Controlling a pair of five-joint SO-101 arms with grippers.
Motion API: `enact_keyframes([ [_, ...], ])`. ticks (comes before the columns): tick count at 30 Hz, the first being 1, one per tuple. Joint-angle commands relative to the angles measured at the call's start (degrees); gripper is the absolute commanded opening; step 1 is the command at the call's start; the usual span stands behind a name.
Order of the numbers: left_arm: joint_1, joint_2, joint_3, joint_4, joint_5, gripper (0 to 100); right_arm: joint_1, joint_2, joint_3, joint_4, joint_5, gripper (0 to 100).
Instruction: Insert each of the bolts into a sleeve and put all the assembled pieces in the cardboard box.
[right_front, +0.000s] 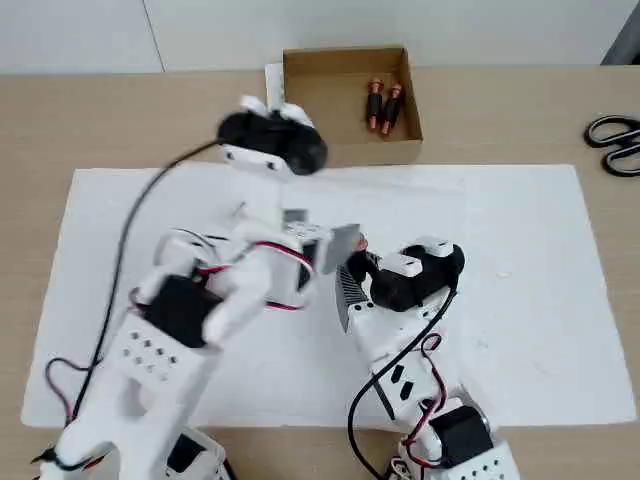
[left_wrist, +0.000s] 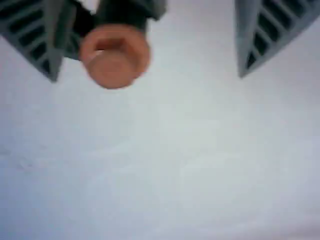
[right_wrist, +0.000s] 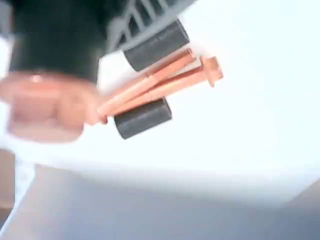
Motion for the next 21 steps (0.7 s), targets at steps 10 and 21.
enact_keyframes([
  [10, -26.11, -1.23, -10.15, 17.58, -20.75, 25, 12.18, 0.04, -8.79, -1.89, 8.53, 0.3],
  [21, -28.84, -1.58, 1.54, 16.53, -21.98, 25, 12.97, 37.23, -38.42, -14.02, 10.29, 0.3],
])
